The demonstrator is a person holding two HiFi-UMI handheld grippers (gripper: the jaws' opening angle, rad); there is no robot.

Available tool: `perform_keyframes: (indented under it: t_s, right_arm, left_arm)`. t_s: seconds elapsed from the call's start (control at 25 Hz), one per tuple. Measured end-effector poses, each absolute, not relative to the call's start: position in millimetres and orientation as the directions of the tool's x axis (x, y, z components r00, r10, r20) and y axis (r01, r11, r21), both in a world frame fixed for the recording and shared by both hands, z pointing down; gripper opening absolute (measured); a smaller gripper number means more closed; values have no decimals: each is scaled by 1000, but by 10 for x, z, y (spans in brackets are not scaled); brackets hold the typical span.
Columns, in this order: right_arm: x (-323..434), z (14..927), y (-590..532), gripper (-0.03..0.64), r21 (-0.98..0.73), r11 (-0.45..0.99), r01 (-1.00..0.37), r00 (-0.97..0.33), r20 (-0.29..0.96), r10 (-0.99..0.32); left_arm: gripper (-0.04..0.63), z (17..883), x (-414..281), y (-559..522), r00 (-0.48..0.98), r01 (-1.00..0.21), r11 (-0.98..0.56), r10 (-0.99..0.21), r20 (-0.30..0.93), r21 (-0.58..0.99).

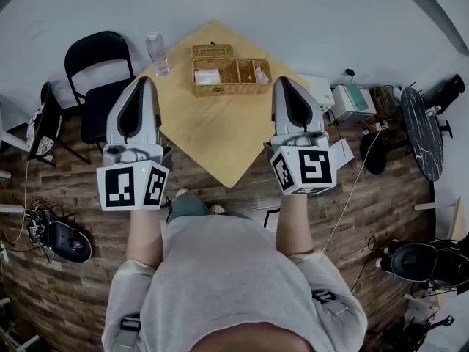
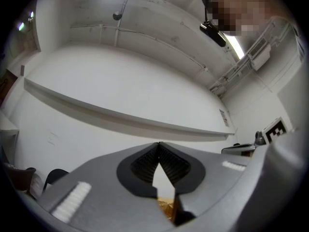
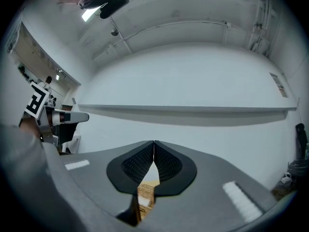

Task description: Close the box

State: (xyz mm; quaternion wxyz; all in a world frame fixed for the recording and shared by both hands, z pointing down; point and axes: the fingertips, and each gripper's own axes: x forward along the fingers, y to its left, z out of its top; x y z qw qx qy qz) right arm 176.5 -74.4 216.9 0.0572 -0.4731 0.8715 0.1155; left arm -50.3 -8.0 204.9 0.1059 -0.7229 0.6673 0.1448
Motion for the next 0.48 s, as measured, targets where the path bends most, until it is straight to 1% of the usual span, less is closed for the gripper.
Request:
perform_keyframes:
  t_s: [0.16,0.48]
  right_arm:
    - [1695,2189,-917,5,147,524,-839,-544,-207,-813]
    - [1466,2195,-1490,5,145,499,-855,-519,-191,-833]
  left_arm:
    - [58,2059,-572,-244,65,-997,-76,-933,-355,17]
    - [58,2183,-780,-915,97,-995,-104,-943,-317,5]
